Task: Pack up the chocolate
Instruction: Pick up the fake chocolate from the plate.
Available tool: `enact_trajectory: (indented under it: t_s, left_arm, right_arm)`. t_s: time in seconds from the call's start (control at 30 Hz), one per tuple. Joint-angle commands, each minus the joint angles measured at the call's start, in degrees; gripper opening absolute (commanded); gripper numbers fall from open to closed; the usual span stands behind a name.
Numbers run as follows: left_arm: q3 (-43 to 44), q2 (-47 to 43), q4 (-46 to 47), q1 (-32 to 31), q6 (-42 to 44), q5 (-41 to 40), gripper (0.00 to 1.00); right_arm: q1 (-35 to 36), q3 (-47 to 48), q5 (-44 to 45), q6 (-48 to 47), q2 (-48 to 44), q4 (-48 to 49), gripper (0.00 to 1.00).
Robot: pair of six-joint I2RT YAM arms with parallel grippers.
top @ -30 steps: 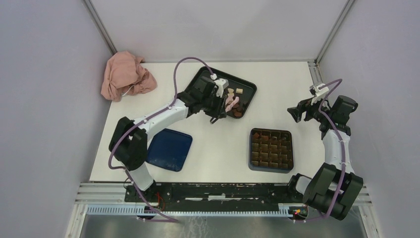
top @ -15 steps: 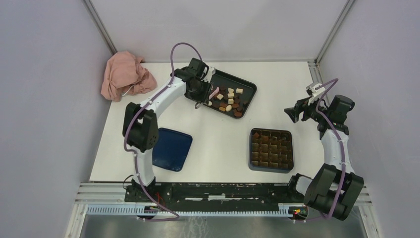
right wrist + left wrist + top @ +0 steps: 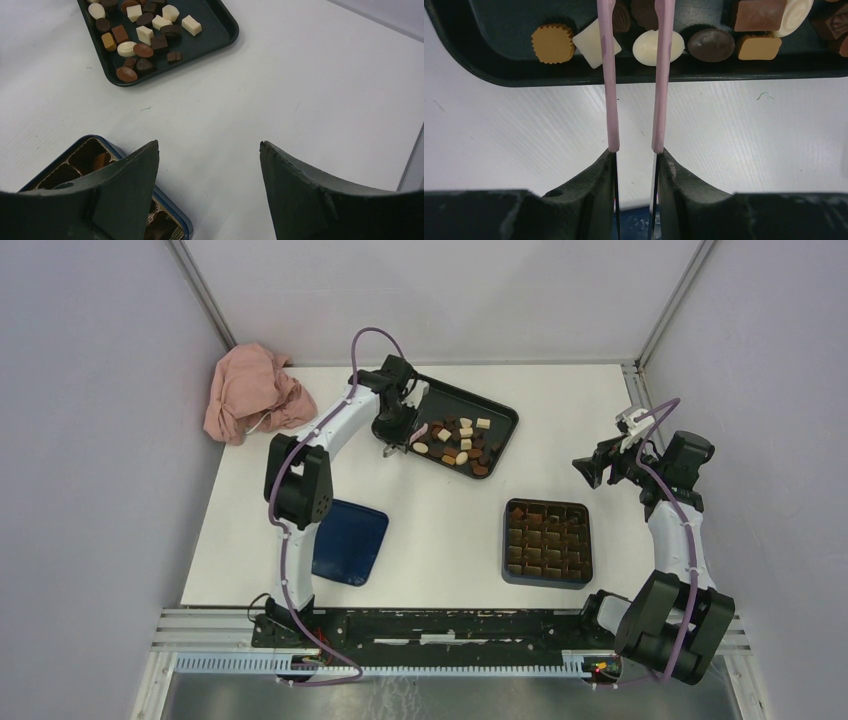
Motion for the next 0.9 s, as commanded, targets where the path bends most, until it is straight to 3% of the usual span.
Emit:
enact_trajectory:
  t_s: [0.0, 0.87]
  left_arm:
    - [2.14, 0.53, -1.16, -0.02, 2.72, 4.69, 0.39]
    - [4.98, 4.07, -2.33, -0.14, 1.76, 9.19, 0.38]
  right_arm:
    - [0.3, 0.85, -1.31, -1.1, -0.3, 0.79, 0.79]
    - [0.56, 1.48, -1.54, -2.15, 0.0, -0.39, 0.79]
